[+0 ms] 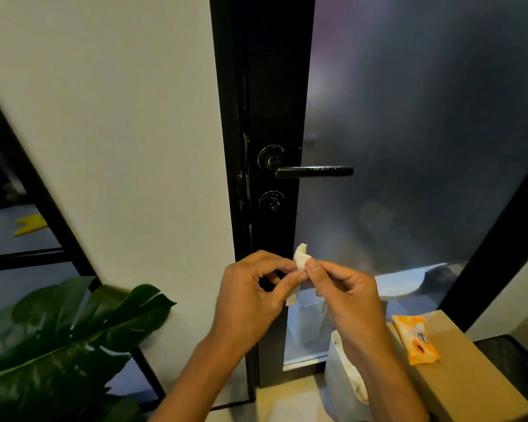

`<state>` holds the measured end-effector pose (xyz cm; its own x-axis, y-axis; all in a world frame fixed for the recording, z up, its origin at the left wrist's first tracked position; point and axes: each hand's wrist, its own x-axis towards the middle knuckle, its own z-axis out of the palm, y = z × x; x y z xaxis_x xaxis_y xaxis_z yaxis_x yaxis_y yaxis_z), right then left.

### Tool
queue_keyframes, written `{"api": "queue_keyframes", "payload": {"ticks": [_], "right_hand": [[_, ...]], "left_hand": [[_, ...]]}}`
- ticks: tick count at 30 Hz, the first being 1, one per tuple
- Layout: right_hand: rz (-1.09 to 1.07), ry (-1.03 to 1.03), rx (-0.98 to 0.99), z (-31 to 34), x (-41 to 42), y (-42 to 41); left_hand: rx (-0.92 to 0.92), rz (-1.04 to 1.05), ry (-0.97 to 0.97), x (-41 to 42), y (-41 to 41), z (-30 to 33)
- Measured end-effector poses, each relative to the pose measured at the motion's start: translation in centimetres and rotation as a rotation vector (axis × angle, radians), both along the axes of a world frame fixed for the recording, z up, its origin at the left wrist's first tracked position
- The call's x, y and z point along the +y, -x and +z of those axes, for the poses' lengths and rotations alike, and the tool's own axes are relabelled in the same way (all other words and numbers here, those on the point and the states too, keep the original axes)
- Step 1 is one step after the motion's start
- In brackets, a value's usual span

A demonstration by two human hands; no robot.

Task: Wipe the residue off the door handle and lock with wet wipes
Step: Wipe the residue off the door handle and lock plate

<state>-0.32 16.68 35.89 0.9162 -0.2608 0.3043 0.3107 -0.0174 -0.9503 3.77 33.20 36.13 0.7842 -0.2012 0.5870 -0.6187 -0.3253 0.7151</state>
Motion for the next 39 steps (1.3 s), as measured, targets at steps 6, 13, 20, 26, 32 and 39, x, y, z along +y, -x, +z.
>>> {"api": "queue_keyframes", "payload": {"ticks": [6,13,20,26,32,39], "right_hand": [[-0.005,0.118,-0.073,-1.6,-1.2,0.4],[-0.028,0.299,-0.172,-2.2,-2.0,1.5],[-0.153,0.321,-0.186,-3.6,-2.0,1.5],[-0.193,0.247,-0.076,-4.2,-2.6,2.1],[-0.134,0.248,-0.073,-4.2,-2.5,2.3],[-0.084,0.303,-0.04,-4.2,-2.7,2.5]], "left_hand": [[0.019,-0.06,-0.008,-0.3,0.9,-0.3],[0.224,-0.091,0.156,-1.8,2.2,-1.3],[0.357,-0.069,0.25,-2.3,2.8,-1.3],[0.405,-0.108,0.219,-1.7,3.0,-0.4],[0.474,-0.132,0.175,-2.0,3.4,-0.5],[0.49,-0.099,0.141,-1.1,3.3,-0.9]]}}
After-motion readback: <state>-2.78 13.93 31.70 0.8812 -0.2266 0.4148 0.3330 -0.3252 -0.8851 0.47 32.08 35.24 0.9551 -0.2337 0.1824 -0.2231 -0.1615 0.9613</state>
